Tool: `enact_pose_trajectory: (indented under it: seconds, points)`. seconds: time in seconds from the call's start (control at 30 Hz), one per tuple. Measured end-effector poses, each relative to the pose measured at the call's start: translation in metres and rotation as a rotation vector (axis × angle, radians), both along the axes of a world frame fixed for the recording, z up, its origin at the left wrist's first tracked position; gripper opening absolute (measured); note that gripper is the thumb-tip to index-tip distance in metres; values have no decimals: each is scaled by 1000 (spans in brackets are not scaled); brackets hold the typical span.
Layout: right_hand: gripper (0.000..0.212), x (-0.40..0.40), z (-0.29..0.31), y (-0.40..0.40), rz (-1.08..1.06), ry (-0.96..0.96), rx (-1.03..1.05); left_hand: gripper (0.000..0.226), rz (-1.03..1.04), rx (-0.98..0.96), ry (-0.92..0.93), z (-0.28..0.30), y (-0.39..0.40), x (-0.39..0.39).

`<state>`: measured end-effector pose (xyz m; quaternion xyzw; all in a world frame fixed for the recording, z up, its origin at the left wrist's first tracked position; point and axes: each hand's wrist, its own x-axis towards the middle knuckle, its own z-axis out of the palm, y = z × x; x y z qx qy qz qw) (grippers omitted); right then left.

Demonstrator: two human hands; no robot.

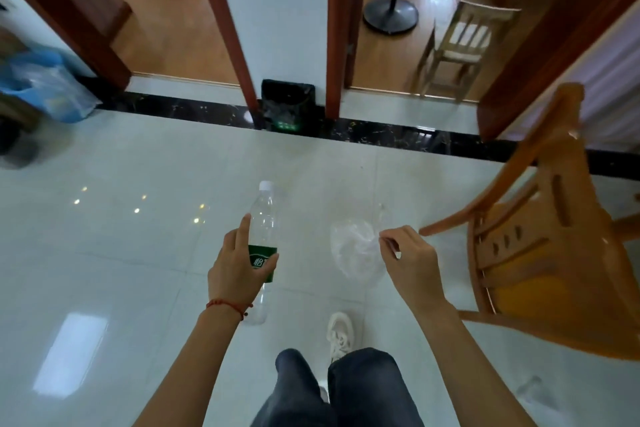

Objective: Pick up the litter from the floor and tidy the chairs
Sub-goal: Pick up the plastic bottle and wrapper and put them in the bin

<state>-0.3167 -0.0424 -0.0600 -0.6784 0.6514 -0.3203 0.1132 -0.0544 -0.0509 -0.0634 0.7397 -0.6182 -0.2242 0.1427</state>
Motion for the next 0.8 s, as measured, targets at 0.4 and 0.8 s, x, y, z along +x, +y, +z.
enact_pose_trajectory:
  seconds: [0.4,0.8]
  points:
    - [13,26,-4,-185,113,69,35,83,98,-41,23,5,-160,32]
    - [14,96,-15,-381,16,28,102,83,-68,-3,3,3,-388,104]
